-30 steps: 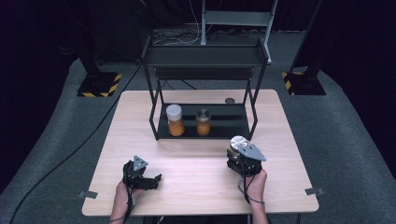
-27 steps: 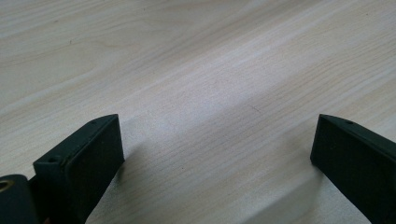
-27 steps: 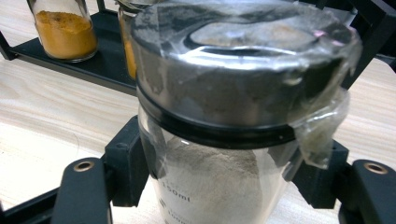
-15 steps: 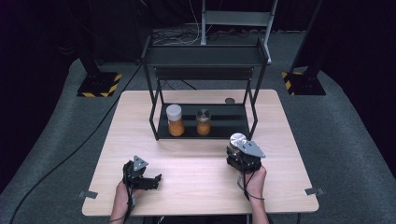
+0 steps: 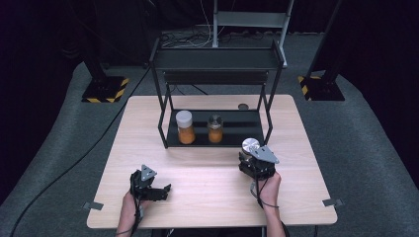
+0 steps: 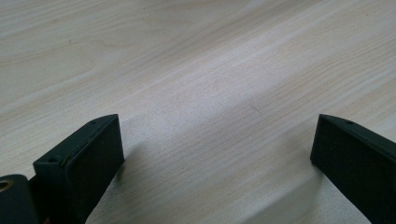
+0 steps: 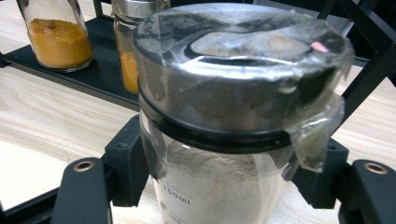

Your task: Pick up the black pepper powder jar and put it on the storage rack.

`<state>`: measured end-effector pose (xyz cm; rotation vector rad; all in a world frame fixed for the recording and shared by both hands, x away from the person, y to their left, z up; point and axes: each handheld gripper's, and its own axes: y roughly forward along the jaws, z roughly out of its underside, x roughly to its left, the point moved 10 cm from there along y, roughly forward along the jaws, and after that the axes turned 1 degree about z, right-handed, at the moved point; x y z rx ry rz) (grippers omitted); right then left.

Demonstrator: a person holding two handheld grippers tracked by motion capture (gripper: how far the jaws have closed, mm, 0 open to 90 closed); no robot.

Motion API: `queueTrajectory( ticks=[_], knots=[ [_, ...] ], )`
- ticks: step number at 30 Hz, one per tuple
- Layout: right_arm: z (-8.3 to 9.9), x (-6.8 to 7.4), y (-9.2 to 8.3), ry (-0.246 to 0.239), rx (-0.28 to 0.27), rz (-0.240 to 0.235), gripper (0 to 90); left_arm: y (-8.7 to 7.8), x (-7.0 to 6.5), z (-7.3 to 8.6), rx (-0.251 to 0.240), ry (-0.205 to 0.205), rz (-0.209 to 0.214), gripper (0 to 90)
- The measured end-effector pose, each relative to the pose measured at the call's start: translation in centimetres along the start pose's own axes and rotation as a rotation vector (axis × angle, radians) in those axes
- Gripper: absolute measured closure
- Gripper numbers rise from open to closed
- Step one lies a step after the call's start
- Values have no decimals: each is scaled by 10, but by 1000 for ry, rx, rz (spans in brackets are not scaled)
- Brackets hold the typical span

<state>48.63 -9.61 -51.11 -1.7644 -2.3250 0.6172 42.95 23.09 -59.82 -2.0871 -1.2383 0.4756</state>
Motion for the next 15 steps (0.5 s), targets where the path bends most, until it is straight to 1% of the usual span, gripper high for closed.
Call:
queueTrajectory(
  ticks=[9, 15],
  knots=[
    [-3, 1, 6, -15, 6, -4, 302, 0, 0, 0, 0, 0, 0, 22],
    [-4, 2, 9, -10, 8, -7, 302, 0, 0, 0, 0, 0, 0, 22]
  ],
)
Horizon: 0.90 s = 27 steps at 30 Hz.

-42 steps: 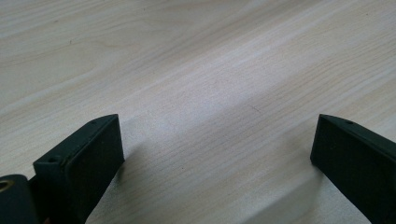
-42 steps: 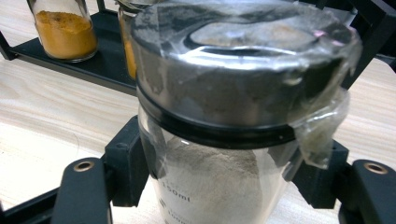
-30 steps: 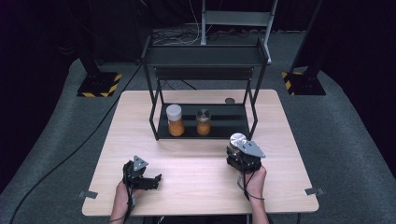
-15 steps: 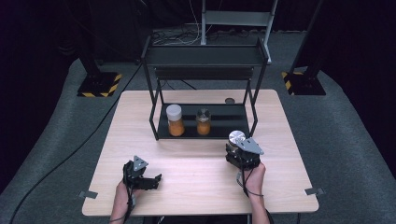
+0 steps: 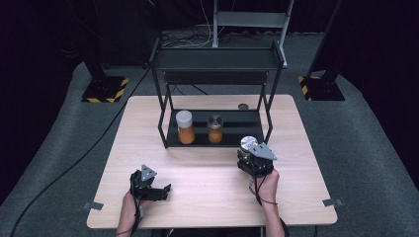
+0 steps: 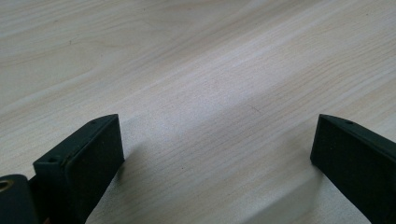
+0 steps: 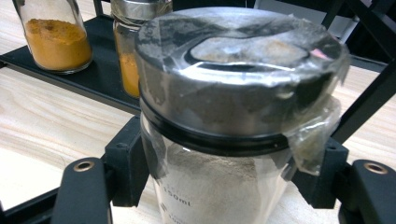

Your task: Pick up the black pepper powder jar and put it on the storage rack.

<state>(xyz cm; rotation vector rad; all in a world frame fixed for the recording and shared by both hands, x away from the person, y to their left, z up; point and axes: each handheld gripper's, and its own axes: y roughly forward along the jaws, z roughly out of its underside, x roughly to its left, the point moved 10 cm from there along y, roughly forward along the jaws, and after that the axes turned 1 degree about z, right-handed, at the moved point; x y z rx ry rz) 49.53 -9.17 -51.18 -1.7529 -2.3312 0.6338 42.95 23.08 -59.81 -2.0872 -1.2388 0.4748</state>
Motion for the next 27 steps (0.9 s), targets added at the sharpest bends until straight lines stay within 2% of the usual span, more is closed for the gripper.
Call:
queueTrajectory(
  ticks=[9, 27],
  knots=[
    [-3, 2, 7, -11, 5, -7, 302, 1, 0, 0, -1, -10, 6, 22],
    [-6, -4, 19, 22, 7, -9, 302, 1, 0, 0, 0, -10, 7, 23]
  ],
)
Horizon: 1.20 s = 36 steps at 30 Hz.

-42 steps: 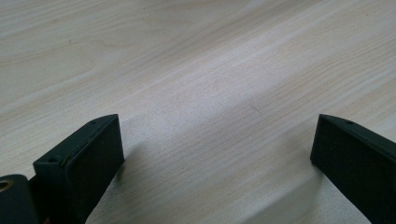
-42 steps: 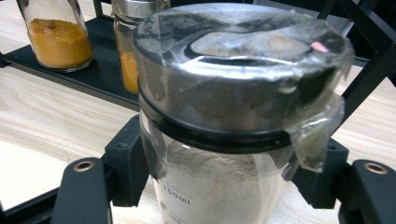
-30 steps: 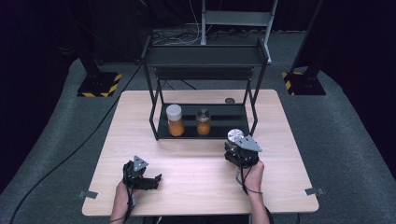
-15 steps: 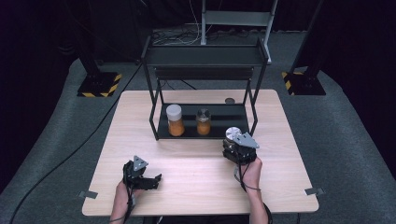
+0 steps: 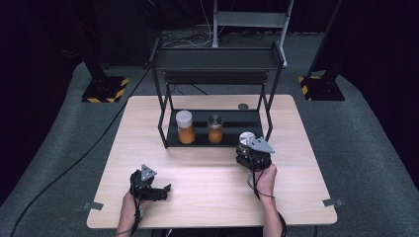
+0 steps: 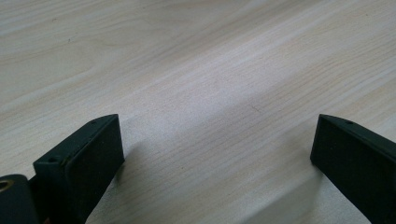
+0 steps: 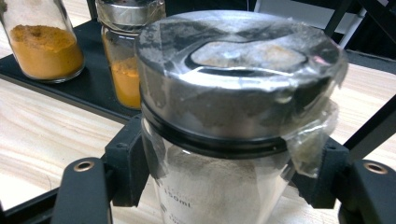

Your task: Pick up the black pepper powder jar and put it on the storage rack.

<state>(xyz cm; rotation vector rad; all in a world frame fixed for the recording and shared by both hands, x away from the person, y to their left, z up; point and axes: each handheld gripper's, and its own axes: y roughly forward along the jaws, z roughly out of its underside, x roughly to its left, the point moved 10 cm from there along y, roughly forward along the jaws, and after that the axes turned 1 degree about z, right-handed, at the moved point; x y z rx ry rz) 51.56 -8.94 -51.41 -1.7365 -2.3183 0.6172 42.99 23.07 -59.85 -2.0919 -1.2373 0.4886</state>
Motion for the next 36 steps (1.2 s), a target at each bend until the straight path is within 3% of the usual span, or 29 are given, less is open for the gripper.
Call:
queueTrajectory(
  ticks=[36],
  knots=[
    [-11, -4, 19, 19, -5, -1, 302, -1, 0, 0, -1, 10, -7, 23]
  ],
)
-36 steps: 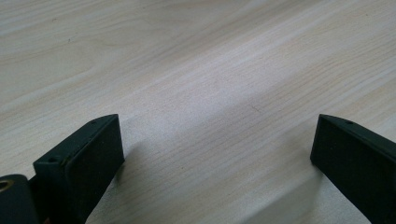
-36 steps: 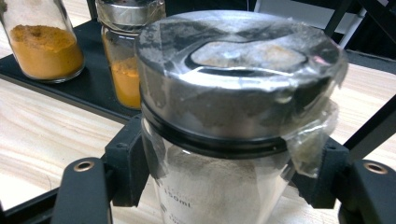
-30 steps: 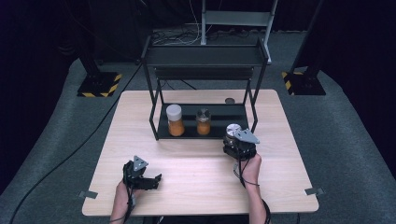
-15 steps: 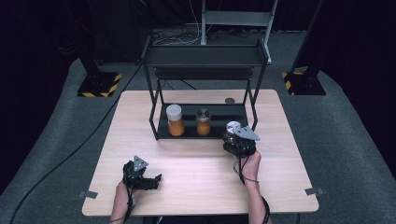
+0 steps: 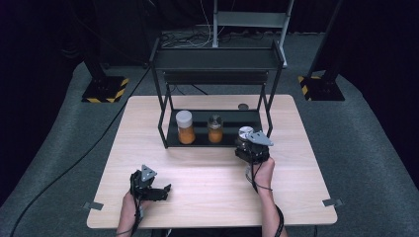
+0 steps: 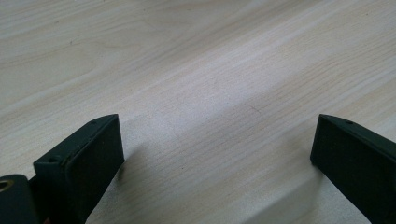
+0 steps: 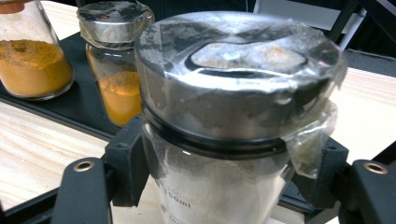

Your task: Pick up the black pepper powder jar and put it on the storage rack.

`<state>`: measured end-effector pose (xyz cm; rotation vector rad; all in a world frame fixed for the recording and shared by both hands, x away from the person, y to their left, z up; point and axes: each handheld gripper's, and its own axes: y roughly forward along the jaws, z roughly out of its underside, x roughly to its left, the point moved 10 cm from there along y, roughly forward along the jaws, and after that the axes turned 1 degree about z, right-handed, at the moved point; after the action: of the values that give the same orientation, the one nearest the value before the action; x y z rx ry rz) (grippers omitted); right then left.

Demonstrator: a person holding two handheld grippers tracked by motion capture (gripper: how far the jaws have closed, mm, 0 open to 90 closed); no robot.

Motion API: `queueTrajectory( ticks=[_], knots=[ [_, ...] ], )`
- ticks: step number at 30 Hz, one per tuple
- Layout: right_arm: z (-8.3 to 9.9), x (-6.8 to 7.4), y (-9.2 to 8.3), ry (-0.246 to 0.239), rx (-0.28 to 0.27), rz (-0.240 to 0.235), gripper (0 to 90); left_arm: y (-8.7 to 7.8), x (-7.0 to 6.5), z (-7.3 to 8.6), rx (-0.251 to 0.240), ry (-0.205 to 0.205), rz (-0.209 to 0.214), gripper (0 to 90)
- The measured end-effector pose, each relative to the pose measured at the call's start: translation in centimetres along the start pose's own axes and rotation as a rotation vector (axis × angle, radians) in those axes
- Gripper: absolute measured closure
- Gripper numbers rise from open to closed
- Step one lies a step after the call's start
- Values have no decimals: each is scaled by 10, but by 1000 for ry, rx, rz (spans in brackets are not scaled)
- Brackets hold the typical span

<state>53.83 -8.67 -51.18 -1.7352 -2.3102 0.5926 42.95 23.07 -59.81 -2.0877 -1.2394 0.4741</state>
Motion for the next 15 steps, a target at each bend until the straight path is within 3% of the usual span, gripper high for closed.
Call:
queueTrajectory(
  ticks=[15],
  knots=[
    [-2, 1, 10, 5, 7, -3, 302, 0, 0, 0, -4, 2, -5, 23]
  ],
)
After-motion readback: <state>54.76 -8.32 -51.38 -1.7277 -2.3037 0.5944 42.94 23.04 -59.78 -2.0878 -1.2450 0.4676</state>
